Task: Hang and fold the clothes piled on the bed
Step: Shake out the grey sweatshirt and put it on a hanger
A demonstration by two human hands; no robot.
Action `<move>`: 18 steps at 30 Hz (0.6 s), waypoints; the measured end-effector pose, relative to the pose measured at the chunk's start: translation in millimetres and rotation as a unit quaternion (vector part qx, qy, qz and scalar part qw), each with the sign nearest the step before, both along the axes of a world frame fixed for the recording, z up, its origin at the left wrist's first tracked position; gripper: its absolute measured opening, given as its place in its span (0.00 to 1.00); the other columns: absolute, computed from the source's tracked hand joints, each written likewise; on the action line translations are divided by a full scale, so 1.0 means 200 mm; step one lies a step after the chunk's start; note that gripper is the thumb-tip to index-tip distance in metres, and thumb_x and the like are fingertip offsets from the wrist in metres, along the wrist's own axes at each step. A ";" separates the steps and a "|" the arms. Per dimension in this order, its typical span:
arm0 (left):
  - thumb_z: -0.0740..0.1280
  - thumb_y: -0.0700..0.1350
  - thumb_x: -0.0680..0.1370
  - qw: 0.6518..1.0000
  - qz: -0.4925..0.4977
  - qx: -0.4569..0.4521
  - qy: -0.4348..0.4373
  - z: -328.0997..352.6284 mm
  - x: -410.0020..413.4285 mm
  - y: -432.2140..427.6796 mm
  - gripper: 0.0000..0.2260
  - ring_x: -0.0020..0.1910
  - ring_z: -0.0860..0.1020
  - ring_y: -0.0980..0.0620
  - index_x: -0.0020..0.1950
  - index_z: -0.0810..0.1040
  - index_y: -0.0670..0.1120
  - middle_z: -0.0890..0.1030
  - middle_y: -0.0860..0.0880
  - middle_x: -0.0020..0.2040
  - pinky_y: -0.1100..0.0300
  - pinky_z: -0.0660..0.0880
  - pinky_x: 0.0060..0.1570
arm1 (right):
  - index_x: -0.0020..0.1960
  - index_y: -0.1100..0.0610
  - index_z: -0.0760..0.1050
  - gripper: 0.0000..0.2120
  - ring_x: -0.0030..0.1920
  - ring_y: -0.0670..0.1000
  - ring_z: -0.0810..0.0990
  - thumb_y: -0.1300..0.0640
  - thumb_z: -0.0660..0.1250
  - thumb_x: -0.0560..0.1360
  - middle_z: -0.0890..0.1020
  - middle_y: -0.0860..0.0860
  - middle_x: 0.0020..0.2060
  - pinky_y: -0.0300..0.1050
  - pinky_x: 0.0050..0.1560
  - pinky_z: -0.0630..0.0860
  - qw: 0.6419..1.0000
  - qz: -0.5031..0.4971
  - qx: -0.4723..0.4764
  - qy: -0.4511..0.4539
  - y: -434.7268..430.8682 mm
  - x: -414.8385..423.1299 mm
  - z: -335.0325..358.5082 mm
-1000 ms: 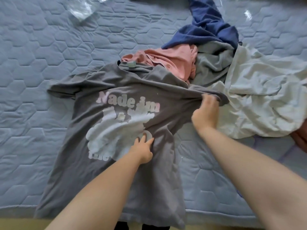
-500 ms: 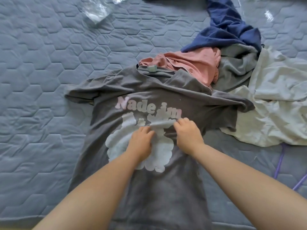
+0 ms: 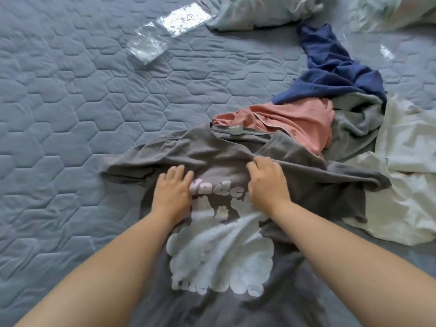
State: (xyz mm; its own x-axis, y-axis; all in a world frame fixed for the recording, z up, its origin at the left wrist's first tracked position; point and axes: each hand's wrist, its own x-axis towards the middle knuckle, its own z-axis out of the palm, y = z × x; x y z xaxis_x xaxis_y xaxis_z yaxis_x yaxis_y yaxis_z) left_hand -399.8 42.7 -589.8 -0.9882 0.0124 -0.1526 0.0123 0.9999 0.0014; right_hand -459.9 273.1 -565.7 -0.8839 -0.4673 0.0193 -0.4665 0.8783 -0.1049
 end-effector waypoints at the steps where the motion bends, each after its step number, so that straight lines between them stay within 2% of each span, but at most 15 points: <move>1: 0.55 0.48 0.79 0.998 -0.047 0.015 -0.031 -0.01 -0.04 0.04 0.22 0.73 0.60 0.41 0.73 0.64 0.48 0.62 0.41 0.74 0.42 0.62 0.67 | 0.55 0.63 0.75 0.17 0.55 0.64 0.74 0.65 0.65 0.66 0.75 0.62 0.54 0.57 0.55 0.71 0.999 -0.040 -0.014 -0.002 -0.04 -0.08 0.02; 2: 0.52 0.51 0.81 0.994 -0.062 0.031 -0.087 -0.02 -0.07 0.08 0.24 0.77 0.51 0.44 0.78 0.55 0.52 0.52 0.46 0.78 0.42 0.54 0.71 | 0.64 0.63 0.71 0.21 0.64 0.63 0.69 0.63 0.62 0.71 0.71 0.62 0.64 0.58 0.65 0.64 0.996 -0.082 -0.012 -0.017 -0.05 -0.15 0.02; 3: 0.51 0.53 0.82 0.986 -0.059 0.040 -0.151 -0.04 -0.09 0.12 0.25 0.77 0.45 0.45 0.78 0.48 0.54 0.46 0.49 0.79 0.42 0.50 0.72 | 0.70 0.61 0.65 0.23 0.70 0.61 0.62 0.60 0.60 0.75 0.65 0.60 0.70 0.57 0.71 0.57 0.992 -0.124 -0.003 -0.036 -0.05 -0.23 0.02; 5: 0.52 0.55 0.82 0.965 -0.028 0.056 -0.253 -0.09 -0.11 0.15 0.28 0.77 0.42 0.45 0.78 0.42 0.56 0.42 0.50 0.79 0.41 0.51 0.71 | 0.74 0.58 0.58 0.27 0.74 0.58 0.56 0.52 0.59 0.78 0.59 0.57 0.75 0.56 0.74 0.50 0.976 -0.204 0.011 -0.079 -0.02 -0.35 0.00; 8: 0.56 0.56 0.81 0.956 -0.008 0.058 -0.287 -0.12 -0.09 0.17 0.32 0.77 0.40 0.45 0.78 0.40 0.55 0.40 0.49 0.79 0.40 0.51 0.72 | 0.72 0.58 0.61 0.29 0.72 0.58 0.60 0.48 0.64 0.76 0.65 0.57 0.71 0.55 0.71 0.57 0.950 -0.286 0.023 -0.123 0.03 -0.43 0.01; 10: 0.57 0.57 0.80 0.956 0.002 0.059 -0.287 -0.12 -0.08 0.20 0.33 0.77 0.40 0.44 0.78 0.41 0.55 0.40 0.48 0.79 0.40 0.51 0.72 | 0.67 0.59 0.67 0.24 0.69 0.60 0.64 0.53 0.66 0.73 0.69 0.59 0.67 0.54 0.67 0.61 0.951 -0.284 0.061 -0.105 0.01 -0.43 0.02; 12: 0.58 0.57 0.79 0.952 0.024 0.105 -0.285 -0.11 -0.08 0.25 0.32 0.77 0.43 0.44 0.78 0.46 0.54 0.44 0.47 0.79 0.42 0.52 0.73 | 0.62 0.58 0.73 0.20 0.65 0.61 0.67 0.58 0.66 0.71 0.74 0.58 0.61 0.53 0.64 0.64 0.960 -0.257 0.075 -0.080 0.00 -0.40 0.05; 14: 0.60 0.53 0.79 0.948 0.057 0.194 -0.247 -0.08 -0.10 0.27 0.29 0.77 0.50 0.45 0.78 0.54 0.51 0.51 0.46 0.79 0.47 0.54 0.73 | 0.58 0.58 0.77 0.17 0.60 0.61 0.71 0.62 0.65 0.69 0.77 0.58 0.55 0.51 0.60 0.67 0.973 -0.218 0.027 -0.071 0.00 -0.37 0.07; 16: 0.61 0.46 0.78 0.950 0.093 0.270 -0.126 -0.01 -0.11 0.29 0.26 0.75 0.57 0.45 0.76 0.61 0.47 0.58 0.45 0.77 0.52 0.58 0.72 | 0.50 0.61 0.76 0.13 0.55 0.60 0.73 0.67 0.64 0.67 0.77 0.58 0.51 0.49 0.54 0.69 0.979 -0.174 -0.075 -0.071 0.03 -0.30 0.09; 18: 0.62 0.41 0.76 0.953 0.106 0.282 0.018 0.09 -0.14 0.31 0.27 0.73 0.60 0.45 0.76 0.61 0.46 0.60 0.44 0.75 0.53 0.58 0.71 | 0.41 0.59 0.70 0.10 0.49 0.59 0.73 0.71 0.63 0.65 0.76 0.58 0.46 0.46 0.45 0.66 0.980 -0.124 -0.140 -0.068 0.07 -0.22 0.11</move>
State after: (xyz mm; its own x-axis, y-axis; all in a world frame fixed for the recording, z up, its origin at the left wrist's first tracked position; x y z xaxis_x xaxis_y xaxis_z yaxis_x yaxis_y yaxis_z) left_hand -428.0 104.3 -572.2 -0.9822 -0.1177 -0.1467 -0.1794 0.8204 0.5429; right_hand -504.4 286.8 -543.7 -0.9728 -0.2316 -0.0088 -0.2084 0.8906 -0.4042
